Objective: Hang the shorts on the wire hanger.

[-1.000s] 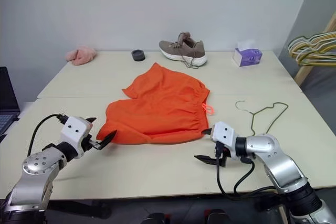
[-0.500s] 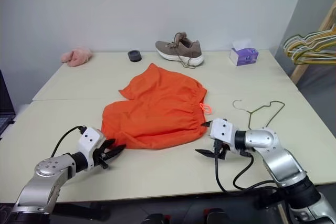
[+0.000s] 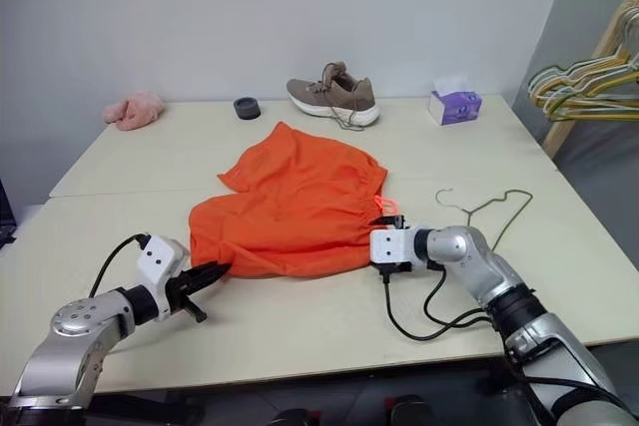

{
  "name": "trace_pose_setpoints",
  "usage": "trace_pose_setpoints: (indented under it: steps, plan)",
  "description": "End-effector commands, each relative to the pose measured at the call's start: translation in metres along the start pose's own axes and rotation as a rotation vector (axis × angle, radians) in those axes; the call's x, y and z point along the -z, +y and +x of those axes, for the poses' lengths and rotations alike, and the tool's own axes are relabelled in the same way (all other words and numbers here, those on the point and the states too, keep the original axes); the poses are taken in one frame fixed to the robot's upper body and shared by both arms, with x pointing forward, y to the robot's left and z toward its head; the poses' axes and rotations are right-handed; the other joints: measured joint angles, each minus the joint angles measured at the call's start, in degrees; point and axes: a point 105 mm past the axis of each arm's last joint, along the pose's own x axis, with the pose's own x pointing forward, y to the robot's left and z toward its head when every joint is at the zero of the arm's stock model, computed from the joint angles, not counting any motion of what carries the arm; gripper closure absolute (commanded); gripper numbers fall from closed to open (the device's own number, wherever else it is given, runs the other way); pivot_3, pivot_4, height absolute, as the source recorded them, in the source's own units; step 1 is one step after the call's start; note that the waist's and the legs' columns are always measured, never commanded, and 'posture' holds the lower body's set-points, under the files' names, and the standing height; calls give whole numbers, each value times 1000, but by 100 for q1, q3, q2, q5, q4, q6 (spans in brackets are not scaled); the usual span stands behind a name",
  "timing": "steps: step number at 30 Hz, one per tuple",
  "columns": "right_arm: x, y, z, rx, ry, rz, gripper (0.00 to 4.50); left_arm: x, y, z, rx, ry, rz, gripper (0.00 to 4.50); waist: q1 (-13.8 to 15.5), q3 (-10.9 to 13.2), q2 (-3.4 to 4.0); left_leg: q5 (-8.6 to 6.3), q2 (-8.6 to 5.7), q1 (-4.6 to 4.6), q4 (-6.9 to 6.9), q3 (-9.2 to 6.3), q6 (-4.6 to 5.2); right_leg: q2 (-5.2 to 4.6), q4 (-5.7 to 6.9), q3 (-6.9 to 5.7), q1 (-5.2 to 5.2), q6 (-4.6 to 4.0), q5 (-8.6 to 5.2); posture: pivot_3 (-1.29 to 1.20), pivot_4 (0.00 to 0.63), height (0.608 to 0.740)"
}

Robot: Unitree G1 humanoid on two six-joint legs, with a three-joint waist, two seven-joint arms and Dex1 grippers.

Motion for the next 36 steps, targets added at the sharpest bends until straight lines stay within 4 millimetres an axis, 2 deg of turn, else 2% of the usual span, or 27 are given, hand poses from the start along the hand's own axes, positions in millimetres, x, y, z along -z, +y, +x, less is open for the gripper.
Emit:
trace_pose_setpoints:
  steps: [1,7,8,9,11,12,14,17,20,24,28,31,35,36]
  plan:
    - [-2,-14,-4,18,-9,-19,1937,-14,2,-4,8,-26,48,4500,1,0,0,1,0,0,0,-3,-1,0,0,-1,0,0,0,-69,25,740]
    - [5,-22,-7,-10,17,-36,4075,-11,-8,1,90,10,91,4500,-40,0,3,2,-1,0,-1,-1,-2,0,2,1,-1,-1,0,-80,26,740]
    - [5,-22,-8,-17,15,-37,4370,-11,-9,1,96,13,97,4500,-50,0,2,2,-1,0,-1,-1,-2,0,2,1,-1,-1,0,-80,26,740]
    - [5,-22,-9,-26,14,-37,4444,-10,-10,2,107,18,104,4500,-61,0,2,2,-1,-1,-1,-2,-2,0,2,0,-1,-1,0,-85,26,740]
    - [7,-20,-17,-79,19,-42,4444,-9,-24,1,210,46,120,4500,-74,0,3,2,-1,-1,-1,-2,-2,0,1,0,-1,-1,0,-87,28,740]
    - [7,-15,-26,-130,21,-33,4444,-8,-40,-4,315,74,118,4500,-76,1,4,2,-1,-3,0,-2,-2,0,1,0,-1,-1,0,-87,28,740]
    - [2,0,-44,-240,7,2,4444,-1,-69,-23,521,158,130,4500,-89,-1,6,2,-1,-12,0,0,-2,-2,-3,2,-4,-1,0,-90,32,740]
    - [-8,20,-64,-354,-6,40,4444,3,-89,-45,669,231,123,4500,-117,2,12,0,9,-12,-9,3,1,-25,-8,3,-3,-12,-6,-96,36,740]
    - [-12,33,-76,-410,6,57,4444,0,-98,-54,712,228,116,4500,-123,14,28,-2,3,-11,-6,9,4,-30,-7,4,-2,-13,-9,-105,41,740]
    - [-21,47,-89,-468,8,87,4444,4,-111,-70,797,271,115,4500,-127,21,34,-2,-1,-2,-5,14,4,-11,-5,-2,5,-10,-8,-111,42,740]
    - [-31,57,-97,-523,-2,110,4444,10,-110,-79,816,305,115,4500,-124,38,55,1,21,4,-5,21,7,19,0,-9,8,-10,-8,-114,45,740]
    - [-41,61,-97,-537,-29,114,4444,12,-112,-82,824,299,122,4500,-121,44,64,4,40,6,-3,29,10,38,0,-10,10,-13,-7,-113,45,740]
    - [-43,63,-95,-546,-32,138,4444,16,-116,-82,818,297,74,4500,-124,47,64,4,70,12,-3,42,10,60,-1,-7,11,-23,-1,-106,46,740]
    - [-43,63,-96,-551,-35,138,4204,15,-116,-80,802,292,39,4256,-123,48,66,4,71,12,-4,42,10,61,-1,-8,10,-24,-1,-105,46,740]
